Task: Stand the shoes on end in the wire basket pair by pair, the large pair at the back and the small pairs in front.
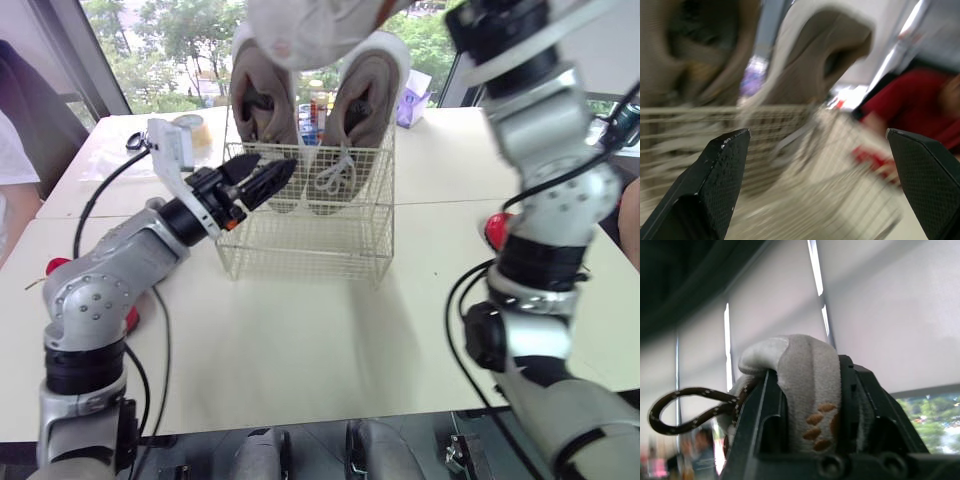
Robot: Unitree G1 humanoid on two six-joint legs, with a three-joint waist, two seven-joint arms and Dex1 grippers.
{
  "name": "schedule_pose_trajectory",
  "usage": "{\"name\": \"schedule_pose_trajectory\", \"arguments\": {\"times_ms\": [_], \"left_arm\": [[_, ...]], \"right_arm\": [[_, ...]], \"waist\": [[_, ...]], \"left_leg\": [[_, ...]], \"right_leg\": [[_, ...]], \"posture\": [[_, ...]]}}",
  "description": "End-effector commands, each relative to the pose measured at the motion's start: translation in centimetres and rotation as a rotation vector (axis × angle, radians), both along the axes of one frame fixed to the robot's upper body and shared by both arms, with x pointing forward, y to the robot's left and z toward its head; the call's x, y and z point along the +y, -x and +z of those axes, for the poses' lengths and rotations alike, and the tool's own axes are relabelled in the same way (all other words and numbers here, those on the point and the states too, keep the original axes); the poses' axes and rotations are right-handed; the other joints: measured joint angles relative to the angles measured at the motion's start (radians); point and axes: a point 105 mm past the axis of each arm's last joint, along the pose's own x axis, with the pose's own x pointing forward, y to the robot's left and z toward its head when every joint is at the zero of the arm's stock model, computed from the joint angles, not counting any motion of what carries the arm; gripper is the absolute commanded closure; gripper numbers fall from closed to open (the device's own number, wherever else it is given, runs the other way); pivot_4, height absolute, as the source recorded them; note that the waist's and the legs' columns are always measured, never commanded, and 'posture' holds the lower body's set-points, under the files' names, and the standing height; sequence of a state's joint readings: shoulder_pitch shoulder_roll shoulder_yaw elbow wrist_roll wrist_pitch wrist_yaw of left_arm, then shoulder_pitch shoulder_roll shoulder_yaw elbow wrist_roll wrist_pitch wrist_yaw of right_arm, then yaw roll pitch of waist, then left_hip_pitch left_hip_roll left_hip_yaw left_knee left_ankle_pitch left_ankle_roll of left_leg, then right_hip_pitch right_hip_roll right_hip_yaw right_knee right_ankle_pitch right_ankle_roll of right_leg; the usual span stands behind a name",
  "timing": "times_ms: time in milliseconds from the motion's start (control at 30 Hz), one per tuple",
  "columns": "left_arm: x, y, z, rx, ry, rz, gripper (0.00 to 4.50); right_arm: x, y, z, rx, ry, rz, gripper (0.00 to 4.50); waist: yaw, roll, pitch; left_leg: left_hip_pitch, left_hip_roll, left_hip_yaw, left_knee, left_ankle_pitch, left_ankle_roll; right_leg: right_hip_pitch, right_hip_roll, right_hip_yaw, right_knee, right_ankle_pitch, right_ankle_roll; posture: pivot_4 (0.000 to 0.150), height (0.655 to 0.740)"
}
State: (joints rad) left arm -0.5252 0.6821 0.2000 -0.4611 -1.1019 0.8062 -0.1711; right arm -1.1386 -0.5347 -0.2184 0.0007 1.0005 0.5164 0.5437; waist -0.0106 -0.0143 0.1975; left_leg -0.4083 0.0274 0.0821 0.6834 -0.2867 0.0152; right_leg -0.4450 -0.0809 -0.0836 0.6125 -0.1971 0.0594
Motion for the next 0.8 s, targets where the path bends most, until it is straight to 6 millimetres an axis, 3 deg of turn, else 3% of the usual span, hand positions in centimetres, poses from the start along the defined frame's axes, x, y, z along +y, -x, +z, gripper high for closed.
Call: {"name": "schedule_pose_trajectory", "arguments": {"times_ms": [33,267,400,800], "left_arm": [[-0.4,1.4,-0.1,-0.064,-0.084,0.035,0.04],[1.3,1.5,-2.7,0.043,0.097,0.196,0.04],[0.8,2.1,-3.9,0.084,0.109,0.202,0.04],[1.2,2.7,-4.2,0.097,0.064,0.200,0.04]], "right_arm": [[-0.4,-0.4,-1.6,-0.064,0.214,-0.010,3.05],[-0.5,-3.1,-5.6,-0.114,0.499,-0.086,3.05],[0.2,-4.2,-7.1,-0.145,0.608,-0.085,3.05],[1.0,-7.6,-12.6,-0.042,0.724,-0.035,3.05]], "waist": [[0.000,0.000,0.000],[-0.001,0.001,0.000],[0.003,0.000,0.000],[0.002,0.000,0.000]], "left_leg": [[0.000,0.000,0.000,0.000,0.000,0.000],[0.001,0.003,0.001,-0.001,0.001,-0.001],[0.000,0.002,0.001,0.000,0.001,-0.002],[0.000,0.002,0.001,0.000,0.002,-0.004]], "right_leg": [[0.000,0.000,0.000,0.000,0.000,0.000],[-0.001,0.002,0.001,0.002,0.000,0.000],[-0.001,0.002,0.001,0.002,0.000,0.000],[-0.001,0.001,0.000,0.002,0.000,0.000]], "posture": [[0.150,0.7400],[0.150,0.7400],[0.150,0.7400],[0.150,0.7400]]}}
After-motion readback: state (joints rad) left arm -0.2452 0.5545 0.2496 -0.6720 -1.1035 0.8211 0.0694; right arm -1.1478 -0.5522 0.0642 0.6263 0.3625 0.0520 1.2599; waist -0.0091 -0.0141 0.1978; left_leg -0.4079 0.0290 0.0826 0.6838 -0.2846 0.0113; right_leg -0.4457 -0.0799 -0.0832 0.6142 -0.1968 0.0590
